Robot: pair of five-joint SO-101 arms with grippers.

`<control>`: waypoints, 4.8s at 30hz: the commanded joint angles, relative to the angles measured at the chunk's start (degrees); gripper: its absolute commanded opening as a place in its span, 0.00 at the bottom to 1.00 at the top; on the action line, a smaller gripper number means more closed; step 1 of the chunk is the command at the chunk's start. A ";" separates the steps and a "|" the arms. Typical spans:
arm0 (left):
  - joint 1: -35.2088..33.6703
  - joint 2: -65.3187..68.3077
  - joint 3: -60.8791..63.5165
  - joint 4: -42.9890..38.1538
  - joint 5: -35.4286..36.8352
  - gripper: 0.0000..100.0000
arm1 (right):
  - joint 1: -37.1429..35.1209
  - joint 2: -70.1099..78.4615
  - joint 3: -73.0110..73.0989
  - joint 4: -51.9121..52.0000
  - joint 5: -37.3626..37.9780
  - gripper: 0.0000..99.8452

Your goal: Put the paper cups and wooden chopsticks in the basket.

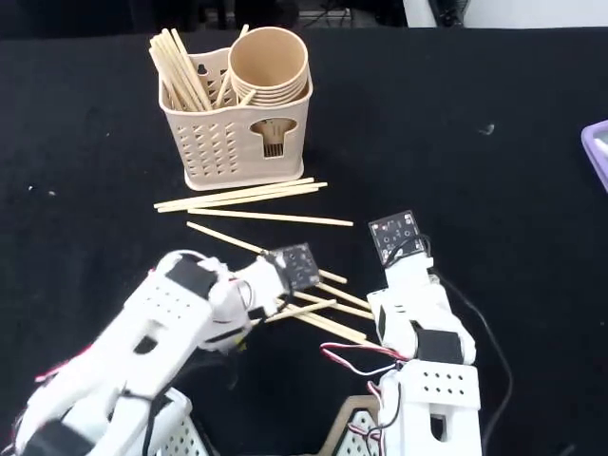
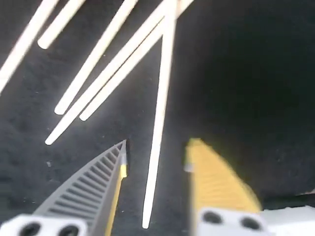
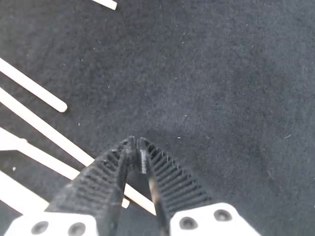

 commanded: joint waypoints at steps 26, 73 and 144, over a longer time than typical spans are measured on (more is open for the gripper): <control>-67.56 -18.29 19.21 -8.79 14.95 0.32 | -39.74 12.18 -21.58 15.74 10.02 0.12; -69.93 -18.29 23.43 -12.66 22.07 0.32 | -47.12 47.96 -32.22 -0.88 14.42 0.19; -70.37 -18.29 23.52 -12.40 22.07 0.32 | -41.58 48.04 -23.96 3.16 17.41 0.02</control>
